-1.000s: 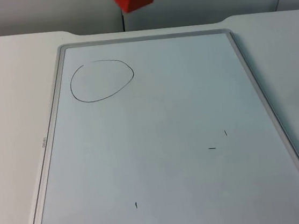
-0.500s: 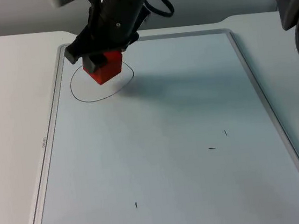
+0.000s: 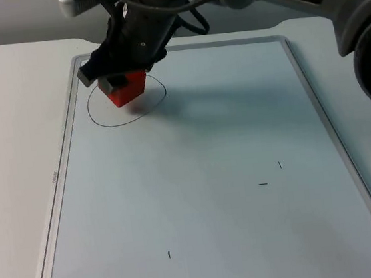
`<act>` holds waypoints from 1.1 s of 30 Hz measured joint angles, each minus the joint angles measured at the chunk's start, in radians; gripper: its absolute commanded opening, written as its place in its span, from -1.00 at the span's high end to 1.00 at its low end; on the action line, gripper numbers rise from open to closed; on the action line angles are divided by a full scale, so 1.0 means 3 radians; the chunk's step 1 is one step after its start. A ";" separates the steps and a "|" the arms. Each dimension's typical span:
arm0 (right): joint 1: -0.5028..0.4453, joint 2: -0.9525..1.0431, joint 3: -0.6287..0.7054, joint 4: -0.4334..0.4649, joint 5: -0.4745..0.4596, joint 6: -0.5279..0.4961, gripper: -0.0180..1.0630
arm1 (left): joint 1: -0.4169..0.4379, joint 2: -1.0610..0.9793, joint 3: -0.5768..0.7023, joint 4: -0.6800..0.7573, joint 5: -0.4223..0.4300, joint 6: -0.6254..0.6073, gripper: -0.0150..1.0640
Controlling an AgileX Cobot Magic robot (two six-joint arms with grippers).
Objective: Pick up one cube with the left hand and another cube with the right hand. First place the cube in the right hand at the target position, then stack the cube in the left hand on top.
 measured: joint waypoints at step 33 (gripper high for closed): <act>-0.0091 0.0050 0.0000 0.0000 0.0037 0.0034 0.97 | 0.0000 0.0000 0.0000 -0.0013 0.0000 0.0000 0.98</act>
